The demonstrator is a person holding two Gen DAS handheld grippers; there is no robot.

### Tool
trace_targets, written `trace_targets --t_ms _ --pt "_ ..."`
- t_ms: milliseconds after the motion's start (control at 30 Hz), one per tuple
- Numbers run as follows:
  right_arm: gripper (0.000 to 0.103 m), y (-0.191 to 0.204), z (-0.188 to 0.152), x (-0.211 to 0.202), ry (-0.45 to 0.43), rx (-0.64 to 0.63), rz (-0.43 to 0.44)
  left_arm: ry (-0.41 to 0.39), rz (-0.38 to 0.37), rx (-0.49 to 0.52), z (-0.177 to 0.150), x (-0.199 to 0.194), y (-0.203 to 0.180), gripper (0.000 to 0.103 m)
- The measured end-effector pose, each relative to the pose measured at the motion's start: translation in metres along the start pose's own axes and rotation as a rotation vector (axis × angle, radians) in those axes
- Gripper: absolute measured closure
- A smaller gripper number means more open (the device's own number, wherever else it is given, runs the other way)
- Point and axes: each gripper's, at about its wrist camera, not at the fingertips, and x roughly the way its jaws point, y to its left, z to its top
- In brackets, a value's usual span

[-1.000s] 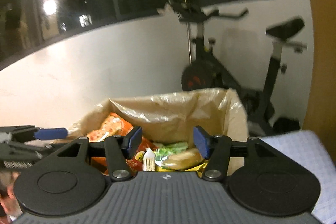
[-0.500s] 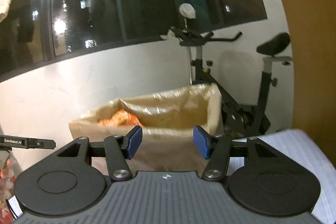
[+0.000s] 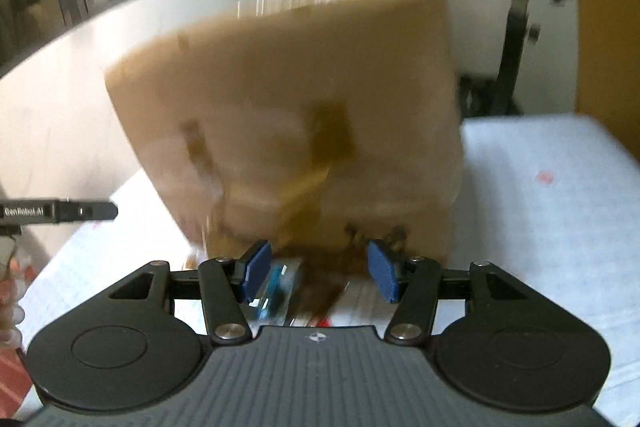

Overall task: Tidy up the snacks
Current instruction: 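Lower both open grippers back toward the remaining snacks in front of the box, then grasp the black-and-blue wrapped item with the right gripper while the left grasps the peanut packet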

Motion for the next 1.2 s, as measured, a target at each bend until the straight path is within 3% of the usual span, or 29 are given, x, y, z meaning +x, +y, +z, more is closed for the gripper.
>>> trace_targets --t_ms 233,467,600,633,867,1200 --pt "0.046 0.026 -0.005 0.046 0.108 -0.092 0.047 0.034 0.019 -0.017 -0.012 0.007 0.0 0.038" --pt "0.044 0.049 -0.014 0.08 0.171 -0.137 0.013 0.068 0.028 -0.035 -0.021 0.009 -0.003 0.038" --pt "0.052 0.055 -0.022 0.078 0.145 -0.205 -0.001 0.087 0.022 -0.042 -0.027 0.012 -0.005 0.038" --pt "0.06 0.055 -0.023 0.076 0.143 -0.21 0.012 0.091 0.021 -0.043 -0.028 0.013 -0.006 0.038" --pt "0.06 0.043 -0.037 0.043 0.08 -0.207 0.023 0.118 0.025 -0.041 -0.03 0.032 -0.016 0.039" --pt "0.06 0.006 -0.047 0.002 -0.044 -0.109 -0.102 0.141 0.072 0.007 -0.025 0.071 -0.039 0.039"
